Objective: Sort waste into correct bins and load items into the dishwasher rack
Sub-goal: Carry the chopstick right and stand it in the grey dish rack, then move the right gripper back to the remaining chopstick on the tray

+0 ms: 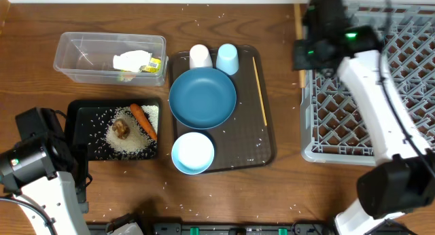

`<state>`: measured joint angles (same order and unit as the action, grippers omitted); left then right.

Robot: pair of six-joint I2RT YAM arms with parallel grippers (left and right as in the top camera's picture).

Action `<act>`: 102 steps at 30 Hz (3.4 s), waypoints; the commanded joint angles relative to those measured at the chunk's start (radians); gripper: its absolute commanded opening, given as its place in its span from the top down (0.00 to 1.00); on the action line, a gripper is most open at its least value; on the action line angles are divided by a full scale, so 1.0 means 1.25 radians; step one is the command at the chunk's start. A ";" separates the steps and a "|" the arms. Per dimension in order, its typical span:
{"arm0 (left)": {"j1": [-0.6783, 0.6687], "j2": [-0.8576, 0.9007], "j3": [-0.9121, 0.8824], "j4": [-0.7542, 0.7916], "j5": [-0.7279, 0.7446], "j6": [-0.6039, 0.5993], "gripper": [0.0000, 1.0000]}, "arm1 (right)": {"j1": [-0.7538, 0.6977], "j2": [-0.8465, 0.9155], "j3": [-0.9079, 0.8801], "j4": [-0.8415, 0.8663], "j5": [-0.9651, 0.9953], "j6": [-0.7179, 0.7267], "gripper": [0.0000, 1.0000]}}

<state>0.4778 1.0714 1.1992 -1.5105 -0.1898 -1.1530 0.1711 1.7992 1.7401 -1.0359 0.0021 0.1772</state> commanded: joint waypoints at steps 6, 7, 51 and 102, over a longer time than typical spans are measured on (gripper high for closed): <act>0.005 0.000 0.002 -0.002 -0.009 -0.009 0.02 | -0.142 0.021 0.010 0.007 -0.035 -0.132 0.99; 0.005 0.000 0.002 -0.002 -0.009 -0.009 0.02 | -0.150 0.026 0.010 0.009 -0.055 -0.154 0.99; 0.005 0.000 0.002 -0.002 -0.009 -0.009 0.02 | 0.124 0.059 0.003 0.015 -0.060 -0.003 0.05; 0.005 0.000 0.002 -0.002 -0.009 -0.009 0.02 | 0.243 0.253 -0.001 0.045 0.024 0.080 0.18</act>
<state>0.4778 1.0714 1.1992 -1.5108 -0.1898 -1.1530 0.4599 2.1925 1.7210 -0.9798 0.0196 0.2600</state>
